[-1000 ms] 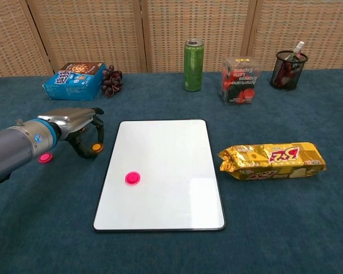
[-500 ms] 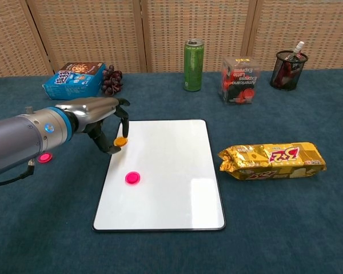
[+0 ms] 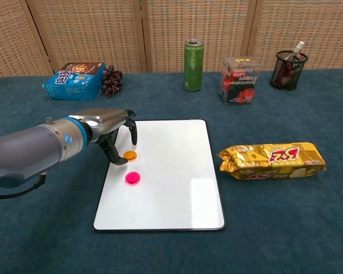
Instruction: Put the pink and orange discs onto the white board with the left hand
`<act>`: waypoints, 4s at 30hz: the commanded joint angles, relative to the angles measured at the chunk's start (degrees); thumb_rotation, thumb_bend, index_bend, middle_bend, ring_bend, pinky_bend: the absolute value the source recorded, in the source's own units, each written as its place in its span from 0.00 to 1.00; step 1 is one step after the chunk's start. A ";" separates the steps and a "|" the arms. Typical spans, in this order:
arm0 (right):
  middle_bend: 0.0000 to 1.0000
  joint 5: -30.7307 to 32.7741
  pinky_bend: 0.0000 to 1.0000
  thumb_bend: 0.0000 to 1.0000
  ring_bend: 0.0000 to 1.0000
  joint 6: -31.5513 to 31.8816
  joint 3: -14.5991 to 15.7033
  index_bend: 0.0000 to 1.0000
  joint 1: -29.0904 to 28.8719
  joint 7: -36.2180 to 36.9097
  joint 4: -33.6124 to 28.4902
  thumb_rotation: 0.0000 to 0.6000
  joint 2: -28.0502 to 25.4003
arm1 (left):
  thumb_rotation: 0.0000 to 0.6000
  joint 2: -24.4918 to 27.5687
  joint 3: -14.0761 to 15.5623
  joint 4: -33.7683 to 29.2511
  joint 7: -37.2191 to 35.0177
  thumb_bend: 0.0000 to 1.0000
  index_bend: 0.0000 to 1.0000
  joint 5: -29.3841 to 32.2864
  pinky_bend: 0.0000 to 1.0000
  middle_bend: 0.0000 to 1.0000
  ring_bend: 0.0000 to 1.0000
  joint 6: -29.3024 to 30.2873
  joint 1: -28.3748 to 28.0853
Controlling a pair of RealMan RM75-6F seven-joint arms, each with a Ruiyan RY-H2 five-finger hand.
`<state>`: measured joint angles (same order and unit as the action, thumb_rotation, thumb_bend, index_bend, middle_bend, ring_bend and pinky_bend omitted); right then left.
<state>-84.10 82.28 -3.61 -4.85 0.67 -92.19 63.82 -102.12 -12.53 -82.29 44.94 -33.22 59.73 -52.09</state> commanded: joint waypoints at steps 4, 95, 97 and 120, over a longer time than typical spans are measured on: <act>0.00 0.00 0.00 0.00 0.00 0.09 0.00 0.00 0.05 -0.01 -0.02 1.00 0.01 | 1.00 3.94 0.81 -2.24 -2.89 0.27 0.27 -2.11 0.00 0.00 0.00 0.51 2.04; 0.00 0.16 0.00 0.00 0.00 0.04 -0.02 0.00 0.22 0.46 -0.18 1.00 -0.08 | 1.00 6.29 0.71 -8.00 -9.73 0.32 0.53 -10.32 0.00 0.00 0.00 -5.93 4.58; 0.00 0.29 0.00 0.00 0.00 -0.06 -0.04 0.00 0.22 0.68 -0.17 1.00 -0.11 | 1.00 4.33 0.45 -7.21 -7.96 0.32 0.53 -8.01 0.00 0.00 0.00 -5.92 2.91; 0.00 0.56 0.00 0.00 0.00 -0.28 -0.09 0.00 0.26 1.61 -0.23 1.00 -0.32 | 1.00 -0.74 0.78 -4.06 -2.36 0.29 0.53 1.45 0.00 0.00 0.00 -3.47 -3.39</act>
<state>-83.54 82.00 -3.70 -4.58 2.28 -92.42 63.49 -102.89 -11.78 -86.33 42.55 -31.80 56.25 -55.45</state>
